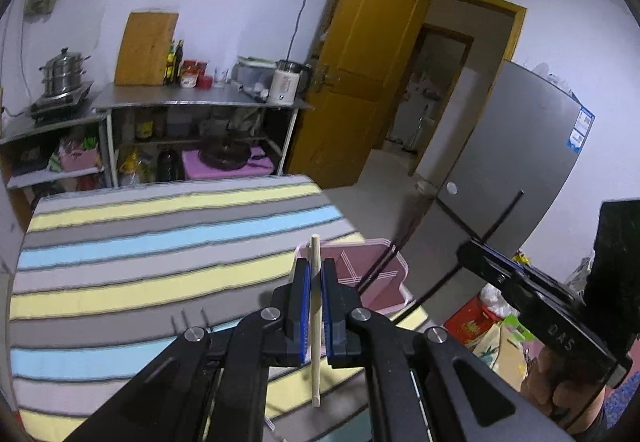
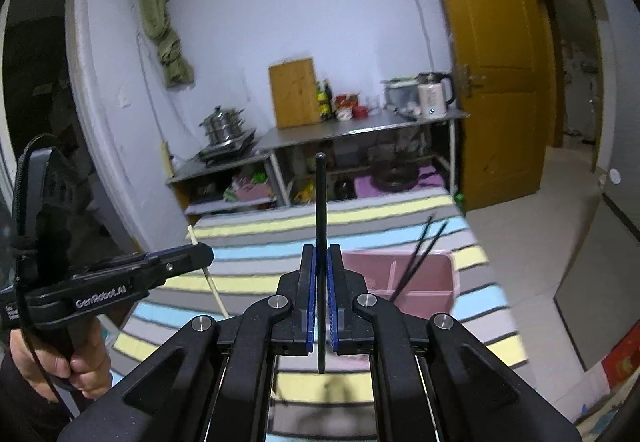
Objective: Organize utensils
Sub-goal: 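Lower the chopsticks into the pink holder and open both tools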
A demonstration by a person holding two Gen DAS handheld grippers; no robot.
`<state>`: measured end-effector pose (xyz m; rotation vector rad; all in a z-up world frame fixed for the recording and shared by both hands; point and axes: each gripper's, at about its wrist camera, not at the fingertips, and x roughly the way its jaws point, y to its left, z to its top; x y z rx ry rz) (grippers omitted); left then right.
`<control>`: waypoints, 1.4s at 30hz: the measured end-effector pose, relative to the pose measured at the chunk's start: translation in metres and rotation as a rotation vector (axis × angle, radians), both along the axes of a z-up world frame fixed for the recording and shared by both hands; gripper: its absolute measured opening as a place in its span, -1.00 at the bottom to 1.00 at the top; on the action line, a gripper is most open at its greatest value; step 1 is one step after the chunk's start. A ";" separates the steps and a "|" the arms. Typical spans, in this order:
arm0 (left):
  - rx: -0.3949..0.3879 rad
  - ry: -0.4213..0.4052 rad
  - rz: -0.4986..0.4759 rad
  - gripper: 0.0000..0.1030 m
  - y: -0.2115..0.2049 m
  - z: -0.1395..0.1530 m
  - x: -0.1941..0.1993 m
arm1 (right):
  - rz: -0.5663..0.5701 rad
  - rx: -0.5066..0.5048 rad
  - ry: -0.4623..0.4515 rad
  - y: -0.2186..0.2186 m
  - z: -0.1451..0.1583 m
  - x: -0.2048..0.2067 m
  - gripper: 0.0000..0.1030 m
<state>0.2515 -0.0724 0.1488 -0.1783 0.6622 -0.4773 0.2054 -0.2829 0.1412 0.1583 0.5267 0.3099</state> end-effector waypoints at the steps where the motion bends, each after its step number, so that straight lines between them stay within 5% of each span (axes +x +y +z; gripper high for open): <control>1: -0.005 -0.011 -0.001 -0.90 -0.003 0.006 0.003 | -0.009 0.004 -0.009 -0.005 0.003 0.001 -0.91; 10: -0.030 -0.086 0.012 -0.90 -0.028 0.033 0.043 | -0.080 0.050 -0.069 -0.033 0.023 0.023 -0.91; 29: 0.035 -0.012 0.006 -0.89 -0.053 -0.053 0.084 | -0.088 0.031 0.089 -0.032 -0.056 0.065 -0.90; 42: 0.000 -0.012 0.008 -0.74 -0.032 -0.047 0.062 | -0.077 0.042 0.129 -0.033 -0.062 0.059 -0.69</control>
